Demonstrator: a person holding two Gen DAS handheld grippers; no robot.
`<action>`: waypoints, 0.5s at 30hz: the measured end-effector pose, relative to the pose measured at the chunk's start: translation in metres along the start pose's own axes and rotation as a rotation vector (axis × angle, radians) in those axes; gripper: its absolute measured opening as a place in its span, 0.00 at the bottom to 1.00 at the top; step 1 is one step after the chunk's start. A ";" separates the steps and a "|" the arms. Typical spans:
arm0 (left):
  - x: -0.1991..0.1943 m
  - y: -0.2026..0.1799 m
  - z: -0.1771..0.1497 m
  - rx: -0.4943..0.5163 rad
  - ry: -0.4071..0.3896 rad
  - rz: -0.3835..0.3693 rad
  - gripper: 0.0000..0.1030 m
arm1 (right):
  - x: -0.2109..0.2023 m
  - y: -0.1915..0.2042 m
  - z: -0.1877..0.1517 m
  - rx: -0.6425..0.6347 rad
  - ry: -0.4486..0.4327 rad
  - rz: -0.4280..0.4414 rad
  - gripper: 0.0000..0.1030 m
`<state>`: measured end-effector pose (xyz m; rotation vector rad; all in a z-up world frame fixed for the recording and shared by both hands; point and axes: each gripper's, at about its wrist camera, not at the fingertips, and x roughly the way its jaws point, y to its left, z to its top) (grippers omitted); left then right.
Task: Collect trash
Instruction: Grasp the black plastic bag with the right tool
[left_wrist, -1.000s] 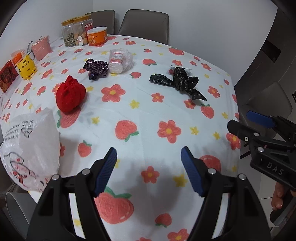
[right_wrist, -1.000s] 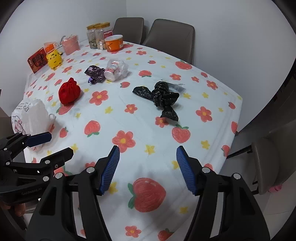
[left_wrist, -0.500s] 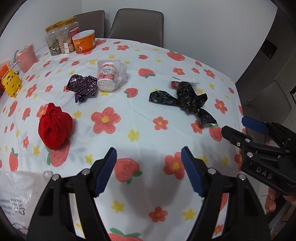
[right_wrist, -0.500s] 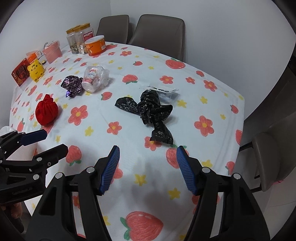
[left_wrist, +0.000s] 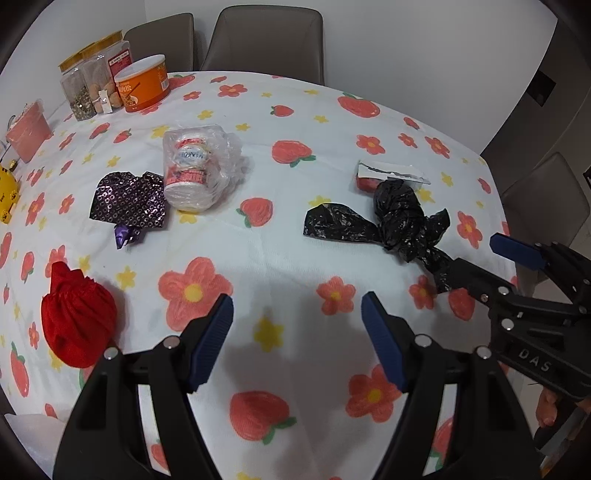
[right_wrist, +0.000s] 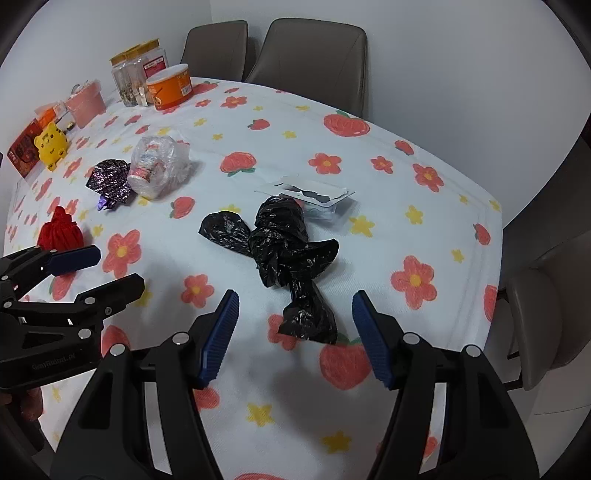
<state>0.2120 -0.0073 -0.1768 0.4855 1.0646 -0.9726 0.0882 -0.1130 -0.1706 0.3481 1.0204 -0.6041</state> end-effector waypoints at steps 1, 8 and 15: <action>0.005 0.000 0.002 0.001 0.004 -0.003 0.70 | 0.007 0.000 0.002 -0.005 0.006 -0.002 0.60; 0.031 -0.001 0.012 0.000 0.032 -0.015 0.70 | 0.044 0.000 0.008 -0.022 0.045 0.005 0.60; 0.045 -0.006 0.019 0.008 0.045 -0.032 0.70 | 0.054 0.003 0.006 -0.049 0.061 0.016 0.21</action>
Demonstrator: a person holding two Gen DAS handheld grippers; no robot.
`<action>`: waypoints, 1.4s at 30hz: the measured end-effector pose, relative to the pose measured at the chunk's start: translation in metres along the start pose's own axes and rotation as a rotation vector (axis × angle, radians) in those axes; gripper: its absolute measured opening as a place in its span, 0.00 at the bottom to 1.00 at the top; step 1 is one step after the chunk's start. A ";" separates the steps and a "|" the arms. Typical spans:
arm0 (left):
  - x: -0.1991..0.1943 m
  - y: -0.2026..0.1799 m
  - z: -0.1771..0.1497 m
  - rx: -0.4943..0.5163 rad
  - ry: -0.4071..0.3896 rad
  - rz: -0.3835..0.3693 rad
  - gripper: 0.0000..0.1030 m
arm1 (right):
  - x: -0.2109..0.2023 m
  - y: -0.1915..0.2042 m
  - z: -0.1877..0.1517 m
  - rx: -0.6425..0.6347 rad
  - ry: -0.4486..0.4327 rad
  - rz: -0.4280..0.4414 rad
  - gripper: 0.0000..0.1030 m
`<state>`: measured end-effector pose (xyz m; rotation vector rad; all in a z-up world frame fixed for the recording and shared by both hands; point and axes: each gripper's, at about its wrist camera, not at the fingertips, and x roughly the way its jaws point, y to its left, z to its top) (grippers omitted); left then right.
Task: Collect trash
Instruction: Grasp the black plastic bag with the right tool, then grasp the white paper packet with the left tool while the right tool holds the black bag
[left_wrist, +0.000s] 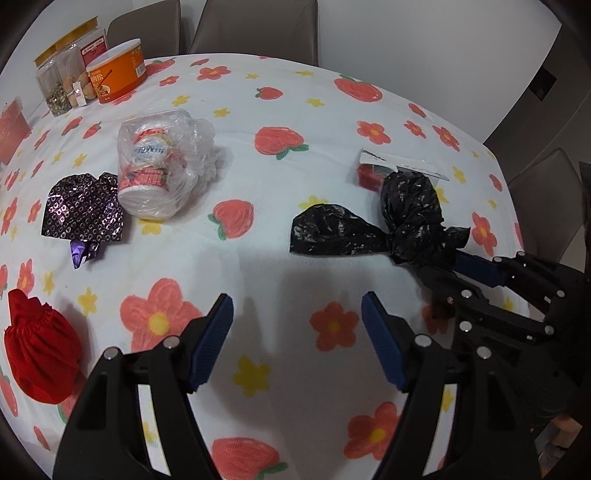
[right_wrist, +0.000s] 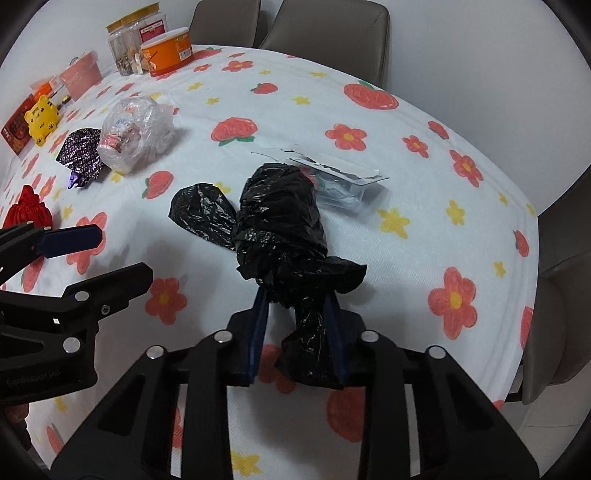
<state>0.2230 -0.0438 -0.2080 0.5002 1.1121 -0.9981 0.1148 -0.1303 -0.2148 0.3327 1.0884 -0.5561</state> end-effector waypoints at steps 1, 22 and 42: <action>0.001 -0.001 0.001 0.001 0.000 -0.002 0.70 | -0.001 -0.001 0.000 0.002 -0.003 0.003 0.20; -0.046 -0.038 0.031 0.089 -0.101 -0.057 0.70 | -0.073 -0.031 0.006 0.096 -0.139 0.035 0.04; 0.015 -0.076 0.070 0.145 -0.071 -0.087 0.70 | -0.062 -0.106 0.017 0.259 -0.180 -0.046 0.03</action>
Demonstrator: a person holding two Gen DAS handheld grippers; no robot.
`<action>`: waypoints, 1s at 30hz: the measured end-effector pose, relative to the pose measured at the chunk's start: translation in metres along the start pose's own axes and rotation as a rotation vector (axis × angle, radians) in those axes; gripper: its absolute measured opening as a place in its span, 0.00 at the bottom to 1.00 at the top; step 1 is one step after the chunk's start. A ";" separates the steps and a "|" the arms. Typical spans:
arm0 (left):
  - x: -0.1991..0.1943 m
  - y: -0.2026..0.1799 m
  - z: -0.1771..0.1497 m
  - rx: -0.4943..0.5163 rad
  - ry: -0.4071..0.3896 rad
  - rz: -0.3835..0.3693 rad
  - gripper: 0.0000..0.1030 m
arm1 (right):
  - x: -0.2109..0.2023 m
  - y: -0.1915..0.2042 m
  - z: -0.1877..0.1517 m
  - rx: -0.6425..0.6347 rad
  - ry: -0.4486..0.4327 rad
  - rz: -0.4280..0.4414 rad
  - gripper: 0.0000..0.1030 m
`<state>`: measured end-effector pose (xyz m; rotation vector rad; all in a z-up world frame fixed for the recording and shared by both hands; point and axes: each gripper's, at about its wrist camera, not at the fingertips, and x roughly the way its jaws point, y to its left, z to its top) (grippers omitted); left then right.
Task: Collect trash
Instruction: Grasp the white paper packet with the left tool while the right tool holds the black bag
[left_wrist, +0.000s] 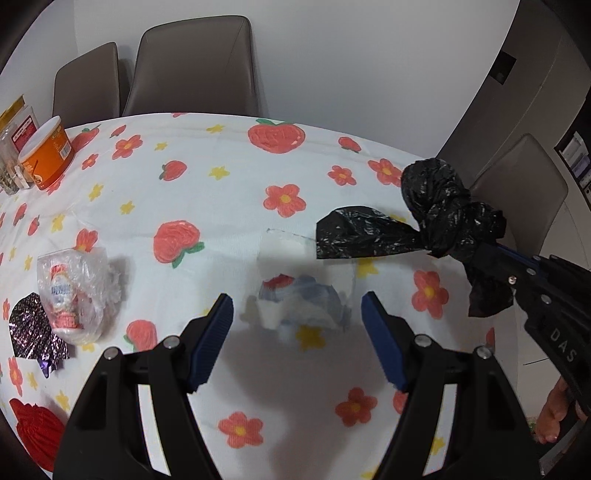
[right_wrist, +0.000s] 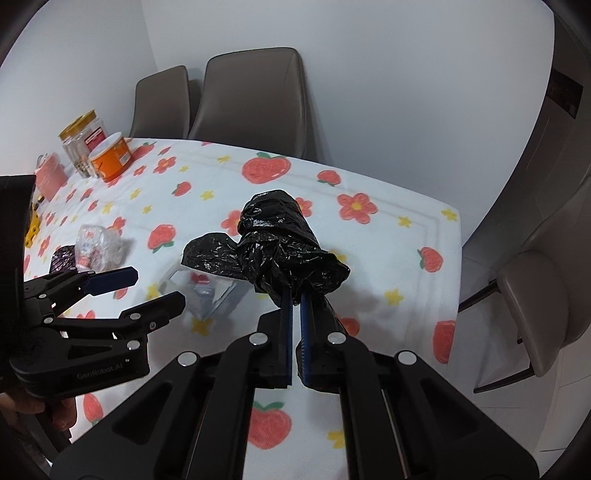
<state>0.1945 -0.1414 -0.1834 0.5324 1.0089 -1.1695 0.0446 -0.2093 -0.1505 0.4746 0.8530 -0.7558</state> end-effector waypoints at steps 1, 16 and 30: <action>0.004 0.001 0.002 0.000 0.003 0.003 0.70 | 0.003 -0.003 0.002 0.005 0.000 -0.002 0.03; 0.049 0.005 -0.001 0.012 0.062 -0.021 0.42 | 0.048 -0.012 -0.012 0.039 0.082 0.023 0.03; 0.024 -0.013 -0.001 0.073 0.006 -0.051 0.16 | 0.036 -0.008 -0.017 0.039 0.082 0.030 0.03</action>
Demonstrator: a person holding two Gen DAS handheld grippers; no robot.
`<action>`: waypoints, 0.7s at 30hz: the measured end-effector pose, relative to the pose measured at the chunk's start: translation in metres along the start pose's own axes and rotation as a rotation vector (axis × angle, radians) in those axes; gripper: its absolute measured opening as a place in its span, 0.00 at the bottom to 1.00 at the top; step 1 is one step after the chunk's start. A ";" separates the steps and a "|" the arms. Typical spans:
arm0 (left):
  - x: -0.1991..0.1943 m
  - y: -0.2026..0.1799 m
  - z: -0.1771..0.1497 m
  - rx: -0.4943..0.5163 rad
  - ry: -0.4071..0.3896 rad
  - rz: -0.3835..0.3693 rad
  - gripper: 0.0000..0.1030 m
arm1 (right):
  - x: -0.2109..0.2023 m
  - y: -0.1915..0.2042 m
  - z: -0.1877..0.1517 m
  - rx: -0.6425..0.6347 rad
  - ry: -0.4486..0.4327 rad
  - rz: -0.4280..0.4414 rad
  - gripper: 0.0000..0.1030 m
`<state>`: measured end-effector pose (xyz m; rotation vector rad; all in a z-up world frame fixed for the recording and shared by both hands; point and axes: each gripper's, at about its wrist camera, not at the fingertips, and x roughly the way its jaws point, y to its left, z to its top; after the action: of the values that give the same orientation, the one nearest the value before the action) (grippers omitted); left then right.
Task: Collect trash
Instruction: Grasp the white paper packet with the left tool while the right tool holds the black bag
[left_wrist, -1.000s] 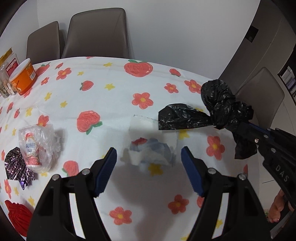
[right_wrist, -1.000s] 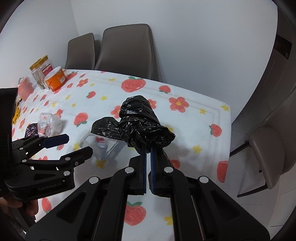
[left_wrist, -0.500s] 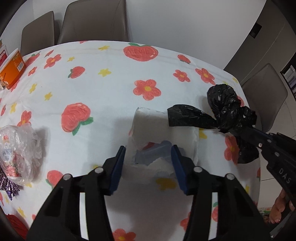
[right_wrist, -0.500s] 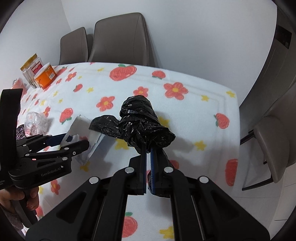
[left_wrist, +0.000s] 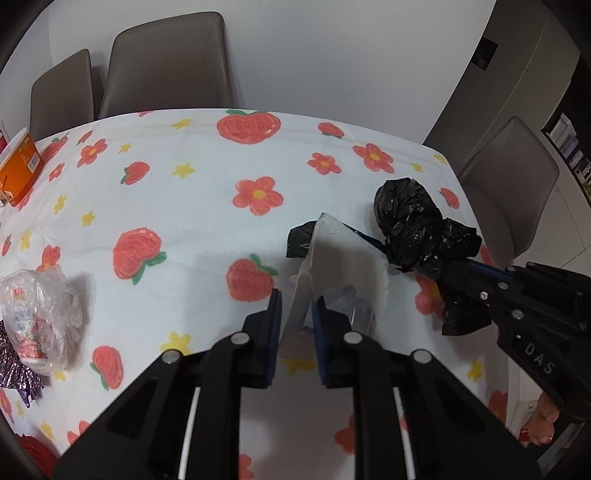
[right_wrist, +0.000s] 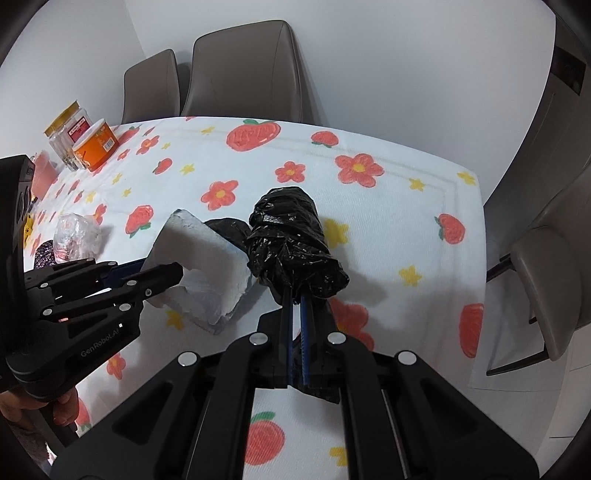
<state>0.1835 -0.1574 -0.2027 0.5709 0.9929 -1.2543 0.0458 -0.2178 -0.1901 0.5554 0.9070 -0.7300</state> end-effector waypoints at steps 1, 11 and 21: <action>-0.002 -0.001 -0.001 0.003 0.000 0.003 0.16 | -0.003 0.001 -0.001 0.001 -0.001 0.001 0.03; -0.025 -0.006 -0.014 0.006 -0.001 0.008 0.10 | -0.024 0.006 -0.014 -0.004 -0.004 0.006 0.03; -0.065 -0.009 -0.039 -0.022 -0.021 0.020 0.10 | -0.061 0.014 -0.031 -0.026 -0.024 0.011 0.03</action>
<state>0.1633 -0.0949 -0.1645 0.5486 0.9801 -1.2277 0.0160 -0.1669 -0.1522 0.5269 0.8892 -0.7124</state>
